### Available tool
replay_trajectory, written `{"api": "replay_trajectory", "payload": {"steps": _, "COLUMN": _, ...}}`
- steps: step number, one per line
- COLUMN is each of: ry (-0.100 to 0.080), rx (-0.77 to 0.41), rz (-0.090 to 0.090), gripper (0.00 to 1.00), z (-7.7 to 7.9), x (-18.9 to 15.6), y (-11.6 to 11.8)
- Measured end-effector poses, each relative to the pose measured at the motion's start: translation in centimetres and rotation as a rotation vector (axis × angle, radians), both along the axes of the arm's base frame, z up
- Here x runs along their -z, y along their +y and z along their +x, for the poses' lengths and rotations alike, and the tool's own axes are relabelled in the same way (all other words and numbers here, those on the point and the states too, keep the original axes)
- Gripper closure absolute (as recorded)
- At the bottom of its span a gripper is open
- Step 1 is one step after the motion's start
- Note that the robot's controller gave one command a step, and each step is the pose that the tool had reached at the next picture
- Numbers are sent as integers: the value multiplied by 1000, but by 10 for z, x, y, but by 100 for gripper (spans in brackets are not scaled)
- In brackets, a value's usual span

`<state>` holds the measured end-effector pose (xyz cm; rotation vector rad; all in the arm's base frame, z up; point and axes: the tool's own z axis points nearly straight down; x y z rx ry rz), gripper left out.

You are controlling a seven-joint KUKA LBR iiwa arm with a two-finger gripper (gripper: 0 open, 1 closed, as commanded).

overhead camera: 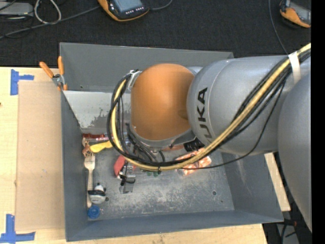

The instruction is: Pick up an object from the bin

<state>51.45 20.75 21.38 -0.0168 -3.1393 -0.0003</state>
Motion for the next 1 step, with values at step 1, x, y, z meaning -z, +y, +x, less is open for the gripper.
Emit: {"api": "replay_trajectory", "payload": {"steps": 1, "ry": -2, "rx": -6, "rz": 1, "gripper": 0, "z": 32, "x": 27, "y": -25}}
